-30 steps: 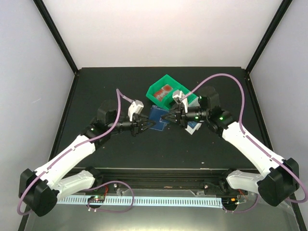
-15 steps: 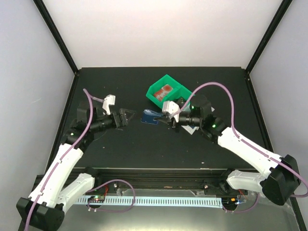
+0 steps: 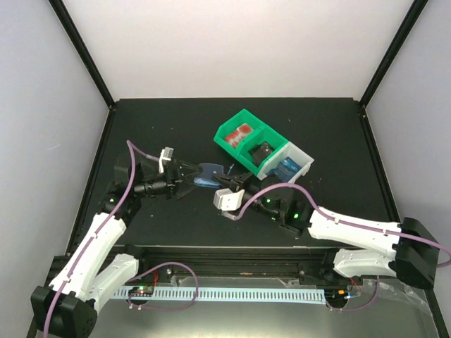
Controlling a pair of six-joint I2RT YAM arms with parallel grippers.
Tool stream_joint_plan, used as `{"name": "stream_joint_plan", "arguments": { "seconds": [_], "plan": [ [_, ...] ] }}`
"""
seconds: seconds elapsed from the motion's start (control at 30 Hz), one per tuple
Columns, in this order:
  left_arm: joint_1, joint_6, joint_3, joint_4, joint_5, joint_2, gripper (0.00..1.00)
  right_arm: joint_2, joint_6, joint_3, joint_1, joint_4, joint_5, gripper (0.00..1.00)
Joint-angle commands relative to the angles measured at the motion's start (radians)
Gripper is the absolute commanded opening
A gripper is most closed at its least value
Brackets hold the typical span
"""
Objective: Put the credit cards into the card holder
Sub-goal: Close the card holder at the center of the board.
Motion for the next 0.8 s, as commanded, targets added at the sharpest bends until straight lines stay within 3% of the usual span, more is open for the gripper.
{"name": "stream_joint_plan", "arguments": {
  "seconds": [0.0, 0.2, 0.43, 0.5, 0.6, 0.63, 0.77],
  "plan": [
    [0.007, -0.262, -0.05, 0.267, 0.104, -0.007, 0.95, 0.057, -0.167, -0.031, 0.069, 0.2, 0.167, 0.02],
    [0.009, -0.242, -0.061, 0.209, 0.089, -0.012, 0.73, 0.106, -0.21, -0.056, 0.115, 0.301, 0.203, 0.02],
    [0.01, -0.249, -0.129, 0.263, 0.078, 0.009, 0.29, 0.067, -0.202, -0.106, 0.135, 0.309, 0.181, 0.1],
    [0.01, -0.237, -0.129, 0.274, 0.077, 0.017, 0.16, 0.054, -0.163, -0.112, 0.137, 0.298, 0.175, 0.18],
    [0.011, -0.152, -0.118, 0.254, 0.046, 0.027, 0.02, 0.01, -0.045, -0.09, 0.147, 0.175, 0.182, 0.54],
    [0.01, -0.086, -0.102, 0.211, 0.009, 0.033, 0.02, -0.009, 0.018, -0.06, 0.147, 0.067, 0.182, 0.6],
    [0.009, 0.183, -0.088, 0.087, -0.171, 0.07, 0.02, -0.093, 0.322, 0.076, 0.146, -0.344, 0.16, 0.69]
  ]
}}
